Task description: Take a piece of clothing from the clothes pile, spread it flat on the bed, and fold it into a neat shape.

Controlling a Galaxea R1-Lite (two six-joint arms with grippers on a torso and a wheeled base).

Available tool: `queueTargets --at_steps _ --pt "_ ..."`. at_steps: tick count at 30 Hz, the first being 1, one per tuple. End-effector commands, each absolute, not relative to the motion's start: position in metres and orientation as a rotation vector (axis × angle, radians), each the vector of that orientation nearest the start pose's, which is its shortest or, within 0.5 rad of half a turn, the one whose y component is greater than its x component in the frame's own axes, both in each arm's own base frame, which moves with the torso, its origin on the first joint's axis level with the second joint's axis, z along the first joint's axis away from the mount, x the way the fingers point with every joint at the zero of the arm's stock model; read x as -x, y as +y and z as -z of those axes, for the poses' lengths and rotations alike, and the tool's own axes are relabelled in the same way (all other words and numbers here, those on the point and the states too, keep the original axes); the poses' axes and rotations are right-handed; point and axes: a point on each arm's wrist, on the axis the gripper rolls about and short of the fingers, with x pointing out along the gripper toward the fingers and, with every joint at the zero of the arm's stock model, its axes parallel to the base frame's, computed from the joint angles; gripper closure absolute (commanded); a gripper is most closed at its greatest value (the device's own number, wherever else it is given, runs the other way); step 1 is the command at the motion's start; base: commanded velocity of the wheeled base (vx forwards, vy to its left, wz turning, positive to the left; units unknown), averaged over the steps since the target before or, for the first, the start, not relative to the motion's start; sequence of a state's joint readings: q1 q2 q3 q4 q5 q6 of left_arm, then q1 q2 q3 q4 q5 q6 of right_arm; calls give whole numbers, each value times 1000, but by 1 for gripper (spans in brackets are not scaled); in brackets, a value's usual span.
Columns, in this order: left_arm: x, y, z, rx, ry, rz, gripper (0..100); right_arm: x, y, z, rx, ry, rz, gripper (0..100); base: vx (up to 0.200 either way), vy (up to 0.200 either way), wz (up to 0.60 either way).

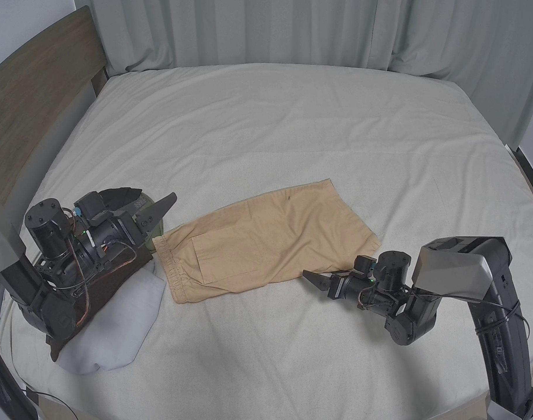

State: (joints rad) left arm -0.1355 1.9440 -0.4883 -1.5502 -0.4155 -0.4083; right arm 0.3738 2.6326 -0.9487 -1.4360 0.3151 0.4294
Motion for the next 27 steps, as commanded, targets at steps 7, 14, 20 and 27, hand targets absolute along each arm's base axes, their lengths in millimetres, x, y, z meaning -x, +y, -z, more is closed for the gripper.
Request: queueTargets --at_steps 7,14,20,27 --pt "-299 -50 -115 390 56 565 0 -403 190 59 -492 402 -617 0 0 0 0" --pt "-302 -52 -110 388 74 579 0 -404 196 57 -493 395 -630 0 0 0 0" --pt "-305 -52 -98 366 105 572 0 -404 196 57 -511 398 -628 100 0 0 0" --pt "-305 -53 -96 366 113 575 0 -404 196 57 -513 399 -627 100 0 0 0"
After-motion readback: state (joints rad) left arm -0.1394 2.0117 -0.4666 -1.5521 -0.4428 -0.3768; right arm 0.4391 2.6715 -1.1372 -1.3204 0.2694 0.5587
